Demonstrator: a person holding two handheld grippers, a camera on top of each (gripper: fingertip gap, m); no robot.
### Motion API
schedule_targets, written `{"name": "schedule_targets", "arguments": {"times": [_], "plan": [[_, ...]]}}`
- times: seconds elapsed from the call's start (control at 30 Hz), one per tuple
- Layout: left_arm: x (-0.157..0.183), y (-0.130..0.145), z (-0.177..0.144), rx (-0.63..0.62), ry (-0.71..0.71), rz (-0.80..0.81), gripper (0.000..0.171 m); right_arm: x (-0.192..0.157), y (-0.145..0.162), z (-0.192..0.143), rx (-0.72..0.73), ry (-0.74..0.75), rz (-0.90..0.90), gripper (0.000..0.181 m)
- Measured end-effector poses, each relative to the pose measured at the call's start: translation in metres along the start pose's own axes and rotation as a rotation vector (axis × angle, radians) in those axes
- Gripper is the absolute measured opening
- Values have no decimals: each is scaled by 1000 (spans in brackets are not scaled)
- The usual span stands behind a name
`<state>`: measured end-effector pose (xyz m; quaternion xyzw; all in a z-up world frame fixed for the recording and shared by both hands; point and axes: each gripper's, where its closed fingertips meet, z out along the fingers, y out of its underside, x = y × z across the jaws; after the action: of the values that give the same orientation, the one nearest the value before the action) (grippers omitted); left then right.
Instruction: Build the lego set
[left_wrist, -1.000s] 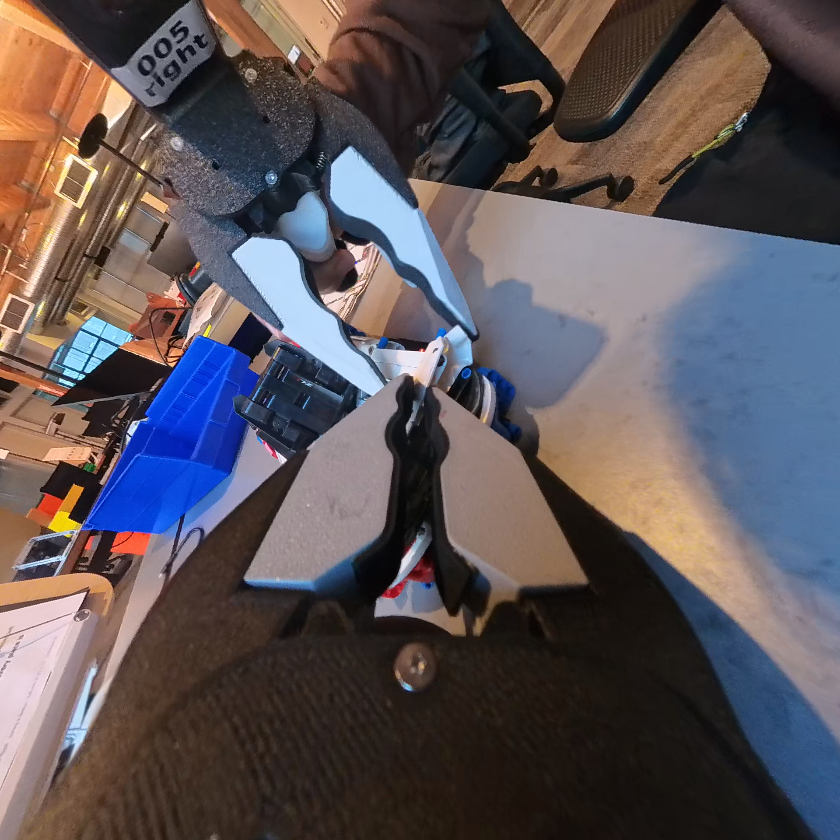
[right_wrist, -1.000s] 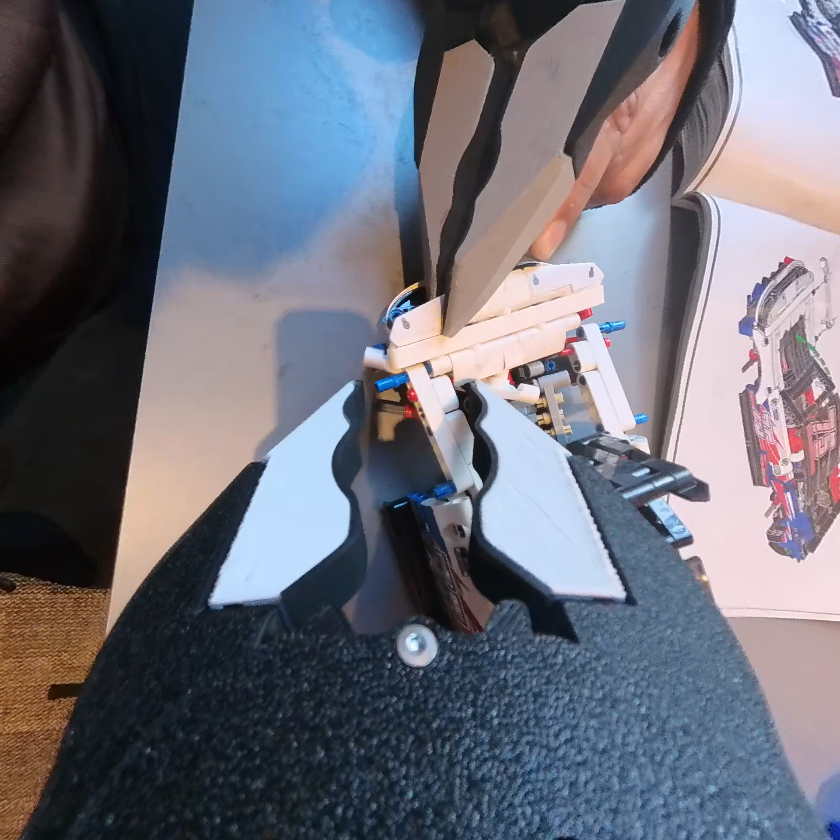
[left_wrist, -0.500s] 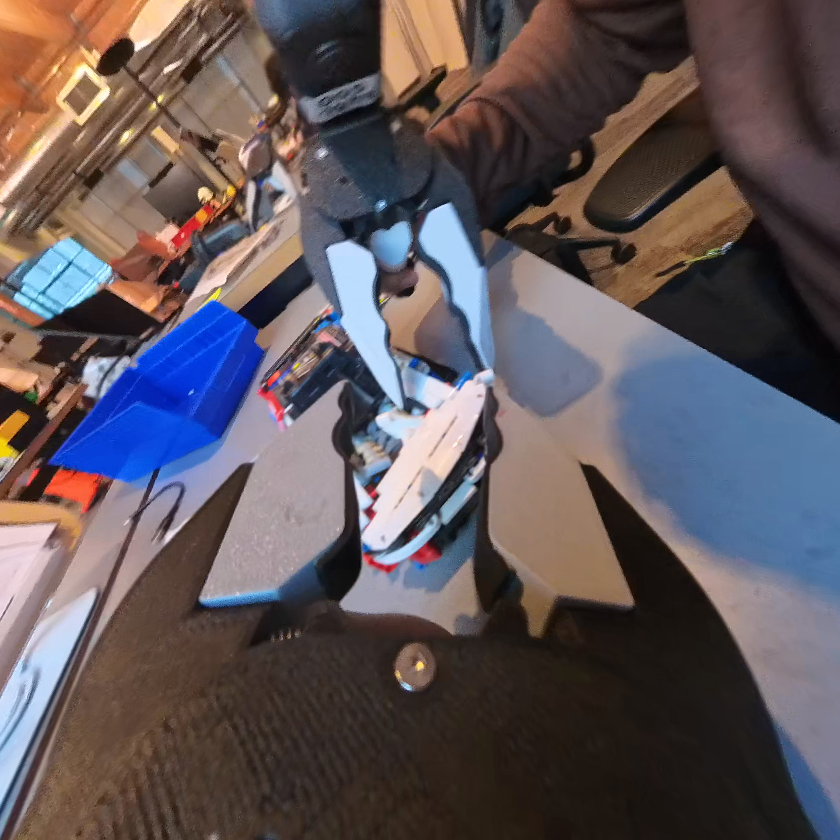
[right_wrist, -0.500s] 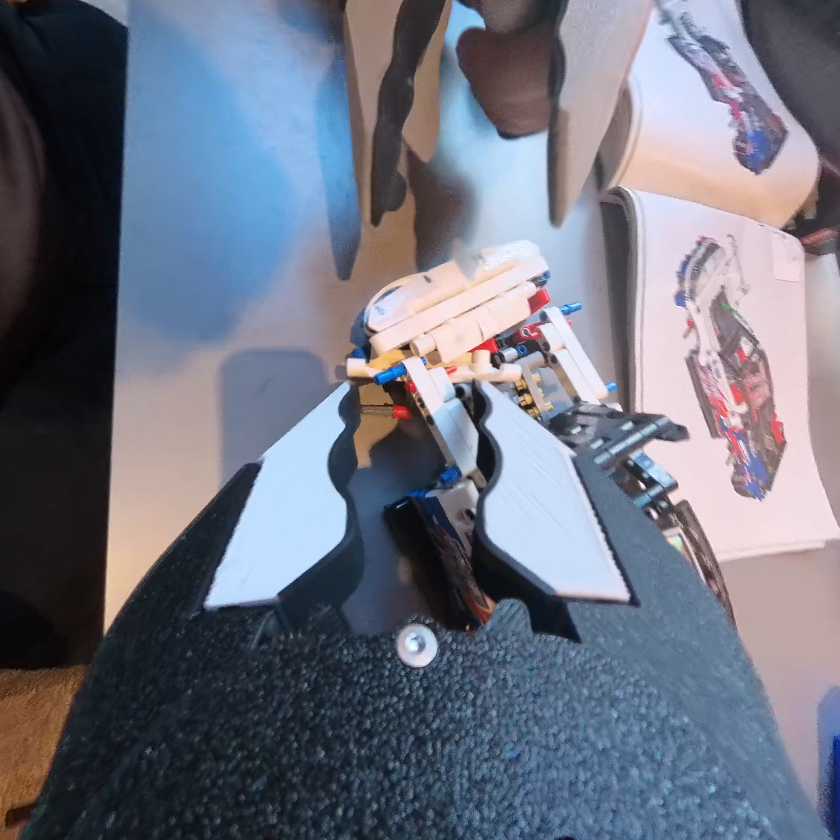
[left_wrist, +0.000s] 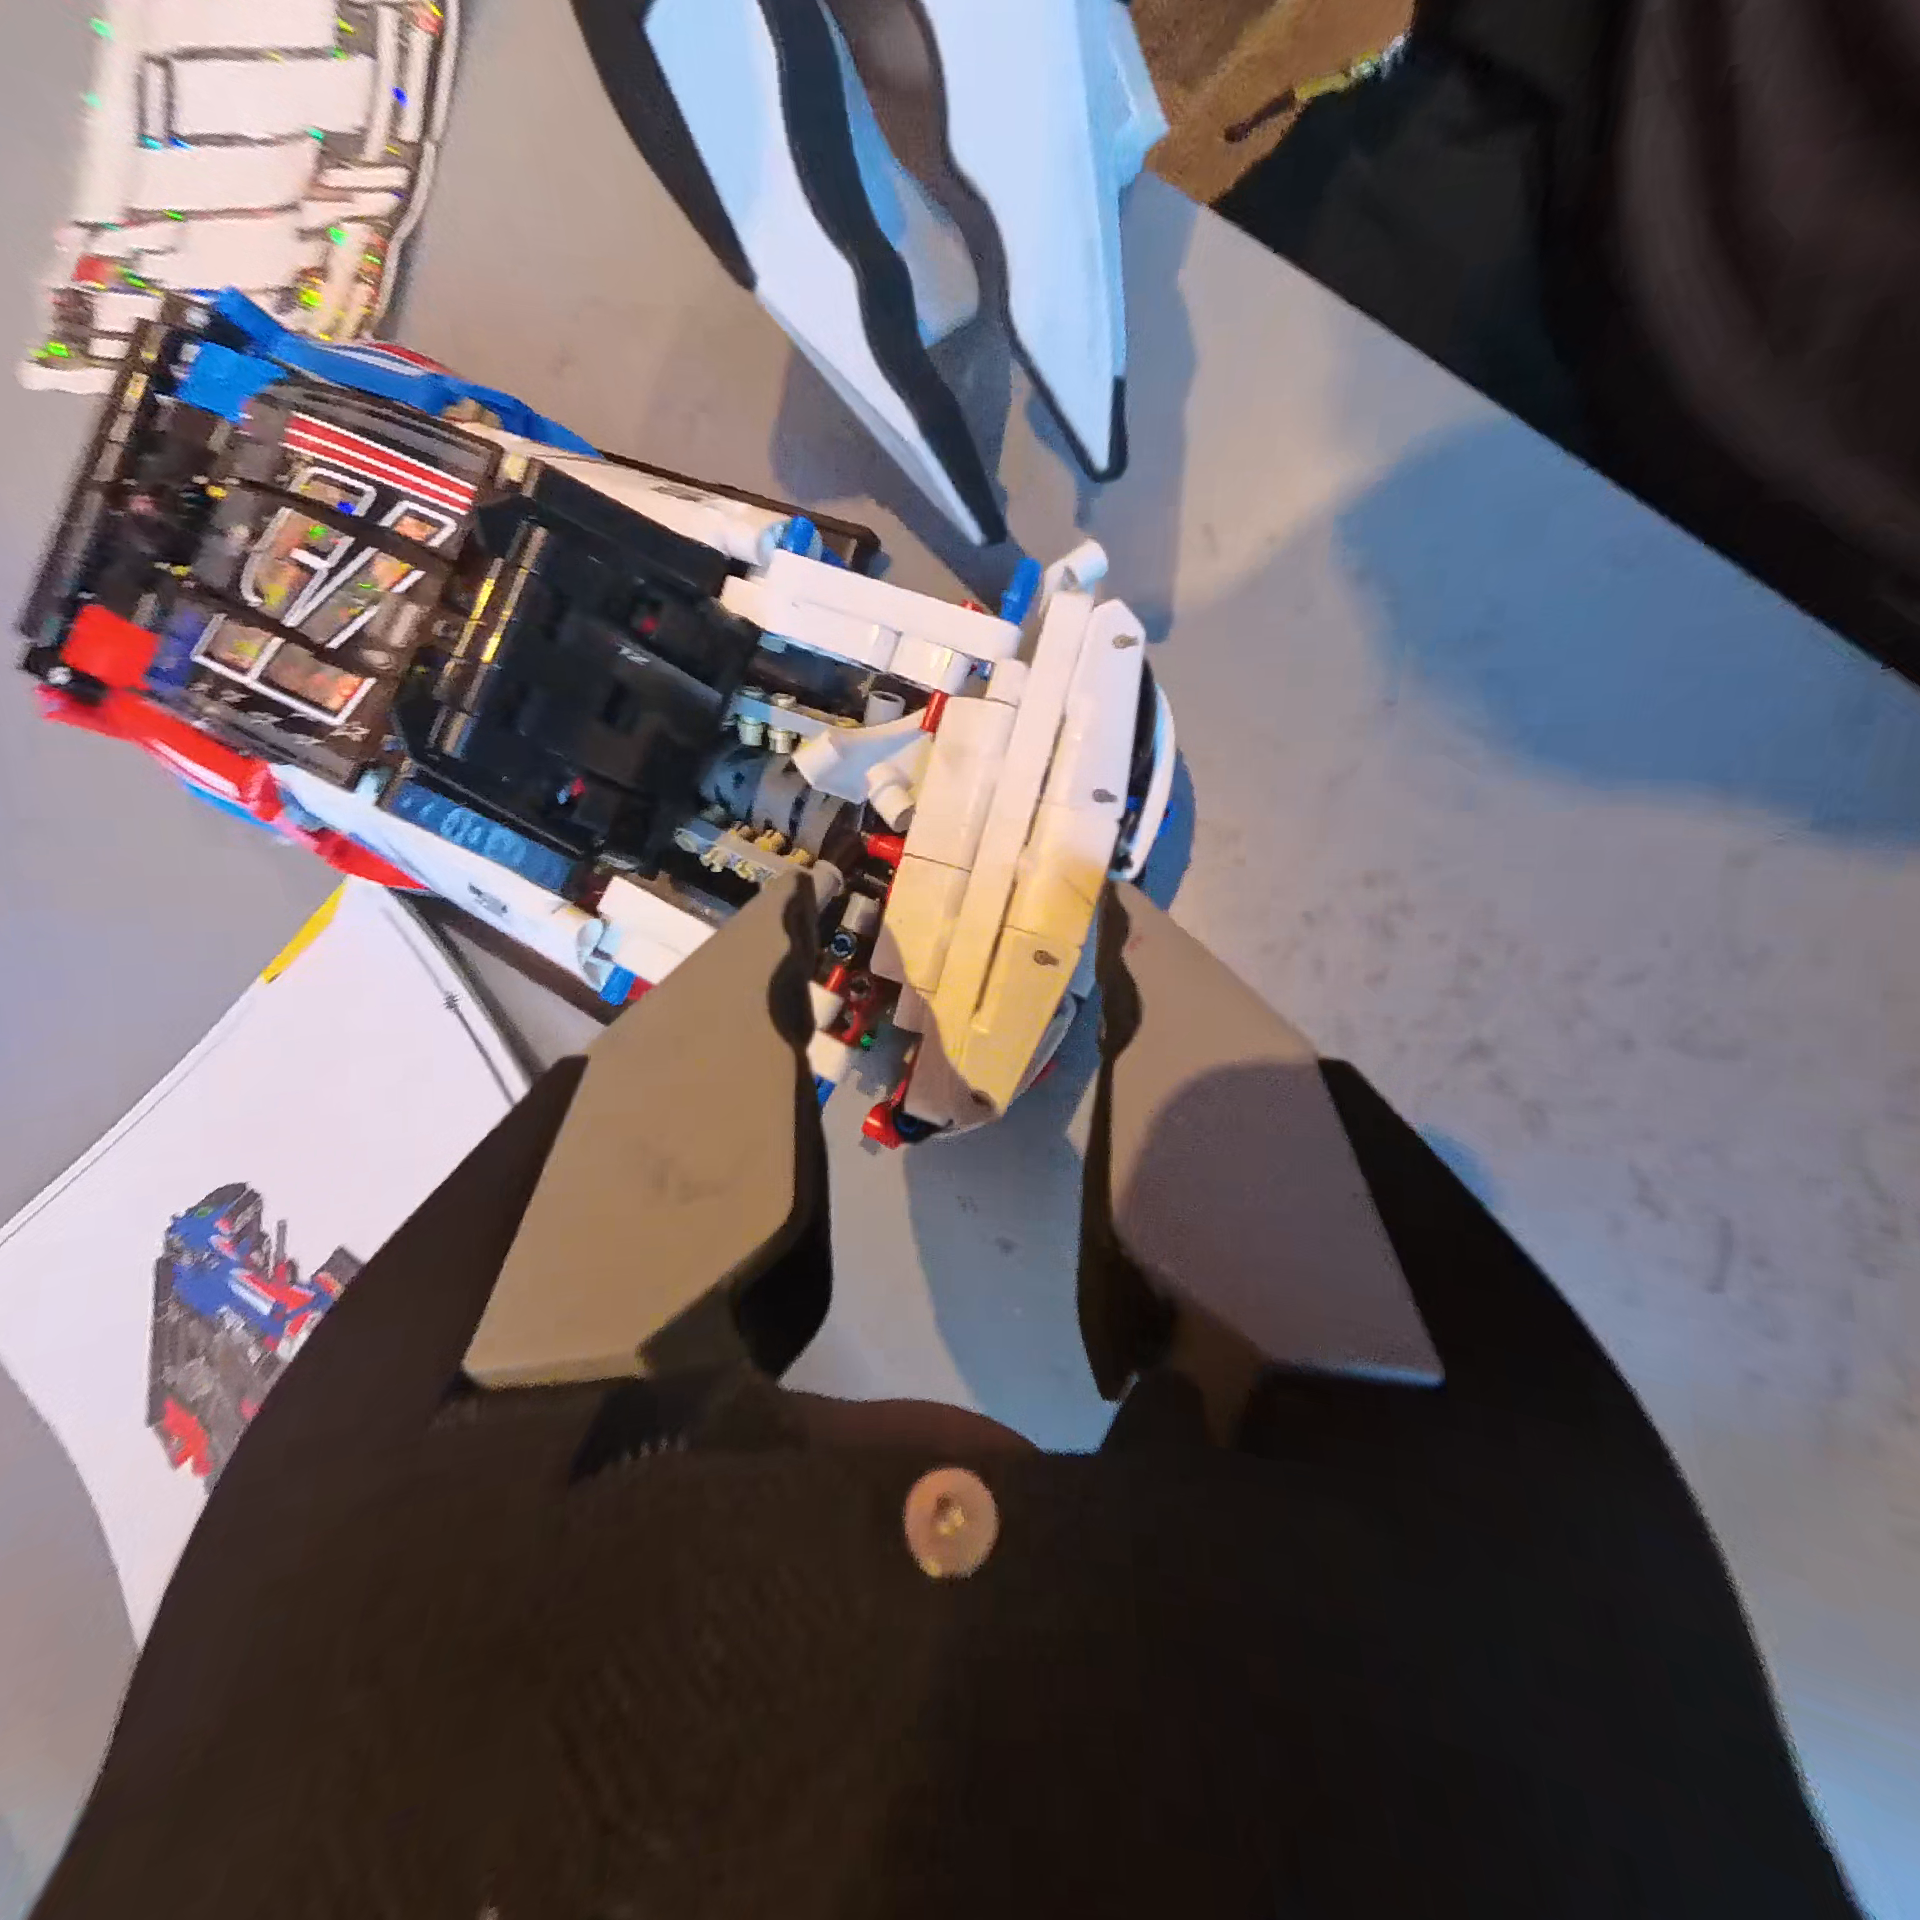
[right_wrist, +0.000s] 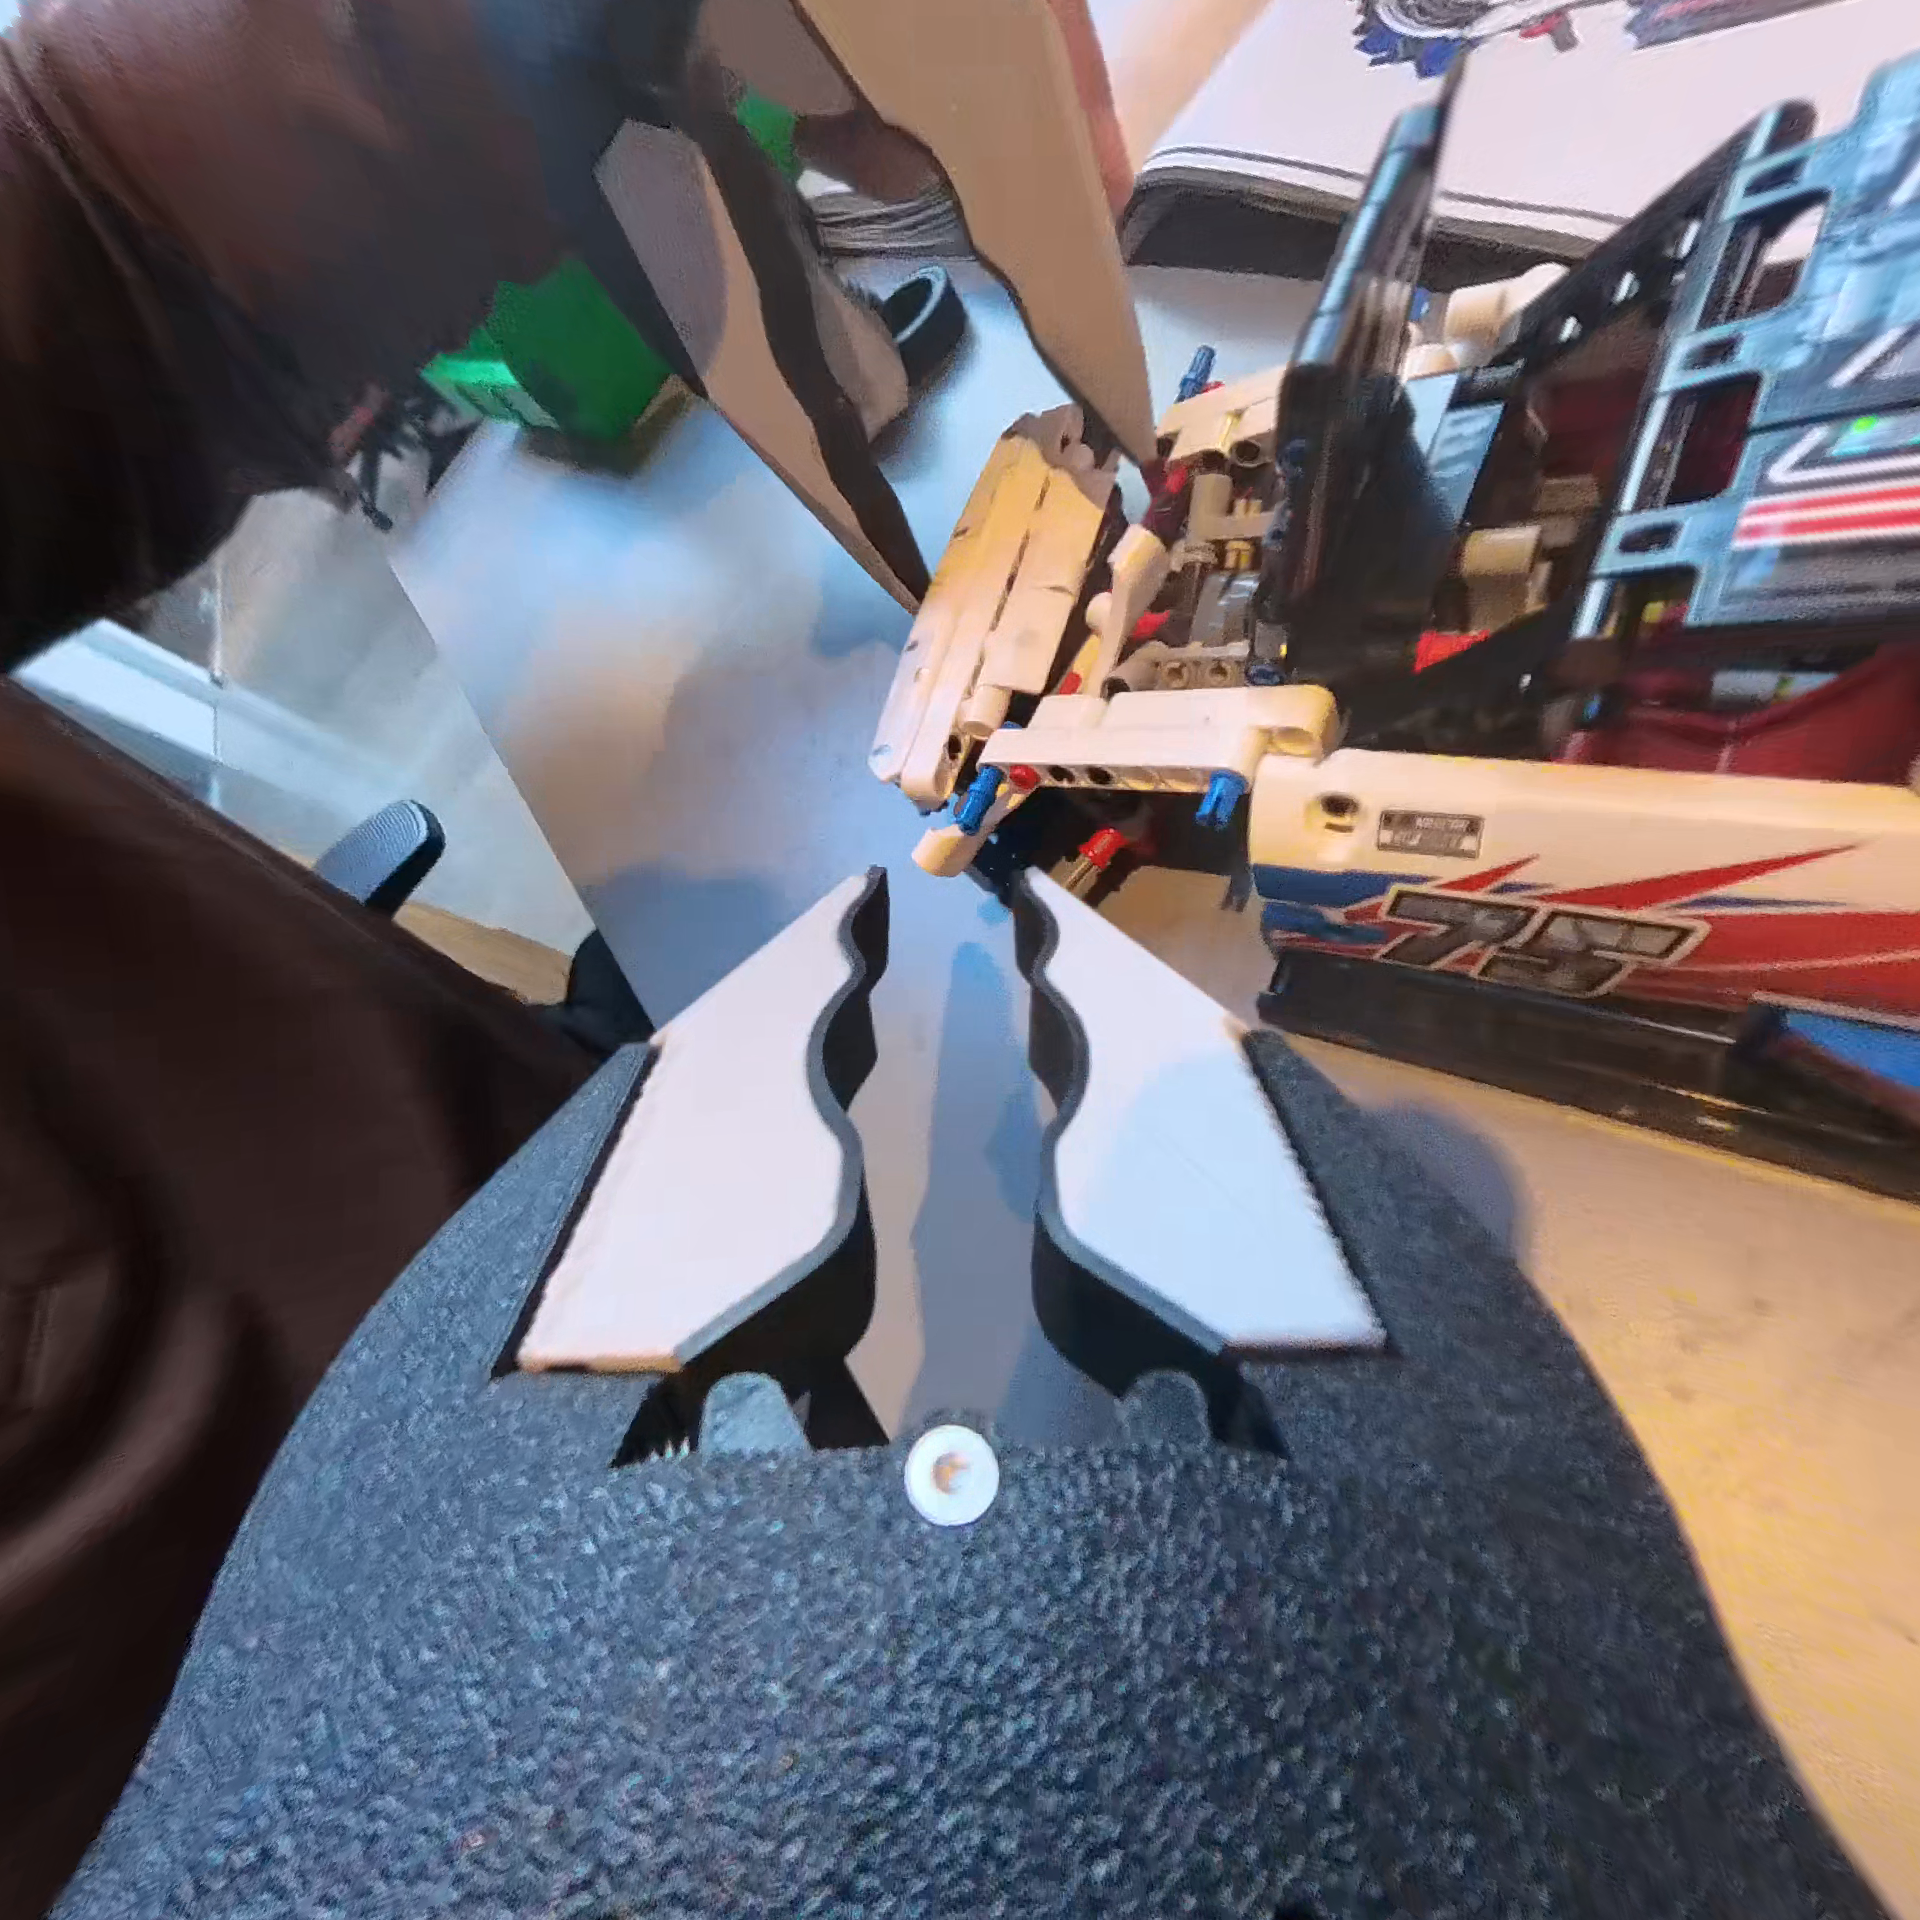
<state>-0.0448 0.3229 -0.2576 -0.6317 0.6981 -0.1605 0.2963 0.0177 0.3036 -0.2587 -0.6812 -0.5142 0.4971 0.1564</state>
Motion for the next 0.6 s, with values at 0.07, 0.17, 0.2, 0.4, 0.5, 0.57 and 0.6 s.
{"name": "schedule_targets", "arguments": {"times": [0.07, 0.17, 0.2, 0.4, 0.5, 0.57, 0.6], "plan": [[4, 1, 6, 2, 46, 6, 48, 1, -1, 3, 13, 9, 25, 20], [7, -1, 8, 21, 86, 31, 43, 5, -5, 6, 34, 39, 54, 17], [9, -1, 9, 21, 103, 36, 40, 6, -7, 7, 46, 35, 70, 14], [10, -1, 9, 25, 164, -11, 37, 6, -7, 12, 70, -47, 180, 6], [10, -5, 12, 21, 164, -81, 37, 6, -3, 9, 47, -48, 169, 5], [11, -10, 15, 11, 123, -124, 37, 6, 1, 2, 27, -47, 153, 4], [11, -12, 17, -6, 97, -151, 37, 6, 4, -2, 16, -49, 149, 4]]}}
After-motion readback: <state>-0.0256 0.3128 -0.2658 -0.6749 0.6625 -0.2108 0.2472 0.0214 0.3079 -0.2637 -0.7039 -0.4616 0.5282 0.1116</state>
